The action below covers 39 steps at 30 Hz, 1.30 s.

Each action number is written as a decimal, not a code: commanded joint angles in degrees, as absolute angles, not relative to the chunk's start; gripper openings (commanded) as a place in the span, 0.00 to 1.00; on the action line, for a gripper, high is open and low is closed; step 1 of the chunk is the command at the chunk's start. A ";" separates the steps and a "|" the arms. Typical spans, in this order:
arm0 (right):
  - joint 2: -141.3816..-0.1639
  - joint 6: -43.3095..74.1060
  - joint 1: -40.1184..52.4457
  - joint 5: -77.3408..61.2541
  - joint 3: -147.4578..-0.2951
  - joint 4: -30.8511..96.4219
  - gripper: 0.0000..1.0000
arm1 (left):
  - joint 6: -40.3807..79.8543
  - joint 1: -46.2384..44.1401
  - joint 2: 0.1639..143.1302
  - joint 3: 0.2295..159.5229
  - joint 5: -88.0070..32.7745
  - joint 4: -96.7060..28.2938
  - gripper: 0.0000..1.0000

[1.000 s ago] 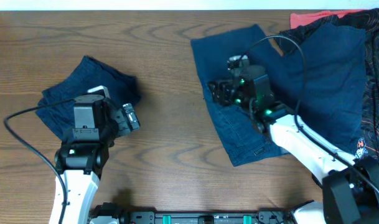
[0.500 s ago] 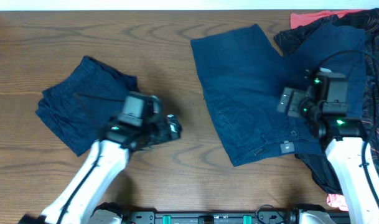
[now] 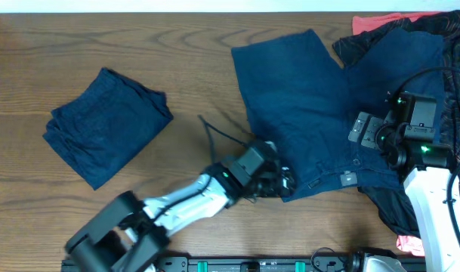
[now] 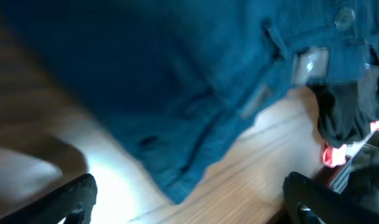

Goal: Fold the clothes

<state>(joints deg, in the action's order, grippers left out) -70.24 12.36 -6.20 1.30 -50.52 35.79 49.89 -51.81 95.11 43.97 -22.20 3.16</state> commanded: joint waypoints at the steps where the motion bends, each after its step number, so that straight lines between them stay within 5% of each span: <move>1: -69.87 11.68 -6.59 1.54 -50.92 36.03 0.99 | 51.81 -54.22 98.54 44.10 -22.04 6.63 0.86; 3: -69.87 11.68 -6.59 1.54 -50.92 36.05 0.99 | 51.81 -54.63 99.79 44.10 -22.02 7.46 0.75; 11: -69.87 11.68 -6.59 1.54 -50.92 36.73 0.99 | 51.62 -54.35 100.62 44.12 -19.16 7.62 0.06; 18: -69.87 11.57 -6.59 2.26 -50.92 37.19 0.99 | 43.44 -47.81 97.19 44.12 -18.28 -1.67 0.06; 25: -69.87 11.49 -6.59 2.79 -50.92 37.32 0.99 | 29.08 -23.51 86.15 44.12 -11.94 -23.11 0.06; 32: -69.87 11.49 -6.59 2.81 -50.92 37.93 0.99 | 22.50 -3.46 86.56 44.12 -2.37 -23.27 0.06; 39: -69.87 11.51 -6.57 2.79 -50.92 38.48 0.99 | 20.97 6.15 91.33 44.12 -1.65 -16.78 0.06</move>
